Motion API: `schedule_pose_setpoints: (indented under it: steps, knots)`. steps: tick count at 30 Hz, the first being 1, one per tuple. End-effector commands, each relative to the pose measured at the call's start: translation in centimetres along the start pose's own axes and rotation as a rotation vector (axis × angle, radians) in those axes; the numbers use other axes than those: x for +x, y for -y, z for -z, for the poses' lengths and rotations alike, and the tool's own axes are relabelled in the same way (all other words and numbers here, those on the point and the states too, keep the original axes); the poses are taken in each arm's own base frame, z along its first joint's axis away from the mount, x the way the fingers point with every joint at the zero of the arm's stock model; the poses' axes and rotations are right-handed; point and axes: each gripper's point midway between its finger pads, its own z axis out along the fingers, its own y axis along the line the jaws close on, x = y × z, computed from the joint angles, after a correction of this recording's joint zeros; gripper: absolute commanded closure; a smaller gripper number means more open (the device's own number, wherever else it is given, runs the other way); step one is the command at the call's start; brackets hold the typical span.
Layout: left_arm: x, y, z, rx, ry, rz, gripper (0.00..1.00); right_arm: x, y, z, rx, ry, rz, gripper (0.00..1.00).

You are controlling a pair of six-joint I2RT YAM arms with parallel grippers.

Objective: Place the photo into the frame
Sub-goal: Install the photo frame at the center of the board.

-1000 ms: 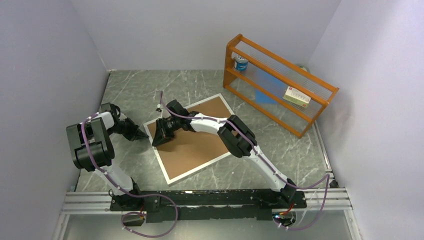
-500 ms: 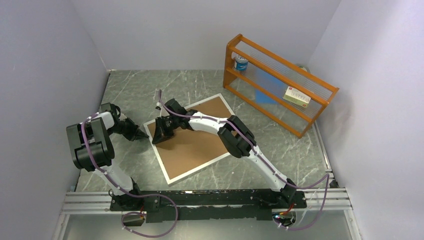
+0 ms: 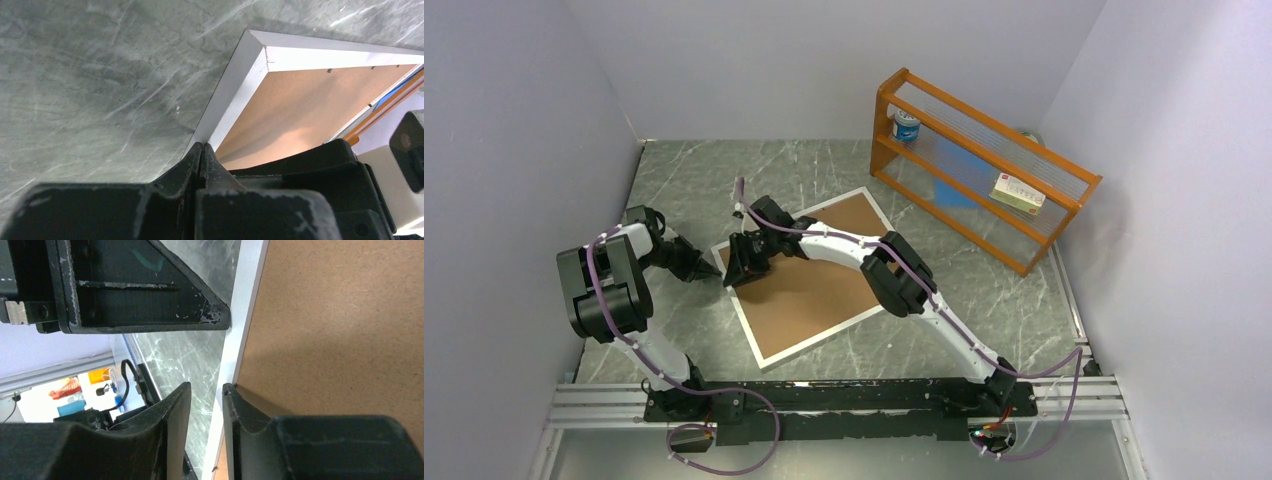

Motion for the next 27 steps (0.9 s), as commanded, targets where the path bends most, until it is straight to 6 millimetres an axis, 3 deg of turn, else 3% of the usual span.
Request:
schedule_pose_setpoints:
  steps: [1,7,13,16,22,25,27]
  knots:
    - [0.8,-3.0,-0.8,-0.145,-0.02,0.011,0.98,1.1,13.3,1.0,0.439,0.028,-0.114,0.63]
    - [0.7,-3.2,-0.9,-0.152,-0.019,0.013,0.97,2.3,15.3,1.7,0.513,-0.01,-0.129,0.55]
    - [0.6,-3.2,-0.8,-0.153,-0.018,0.013,0.98,2.2,15.4,2.3,0.545,-0.015,-0.094,0.53]
    - [0.7,-2.6,-0.8,-0.123,-0.02,0.009,0.97,0.8,13.4,3.3,0.516,0.031,-0.035,0.53]
    - [0.5,0.3,0.0,0.029,0.015,-0.022,0.89,-1.6,5.2,6.0,0.3,0.109,0.12,0.6]
    - [0.4,1.9,1.0,0.103,0.061,-0.048,0.78,-1.0,1.2,7.1,0.158,0.096,0.2,0.74]
    - [0.6,2.9,1.7,0.154,0.079,-0.065,0.67,0.5,-1.5,7.5,0.019,0.039,0.281,0.83]
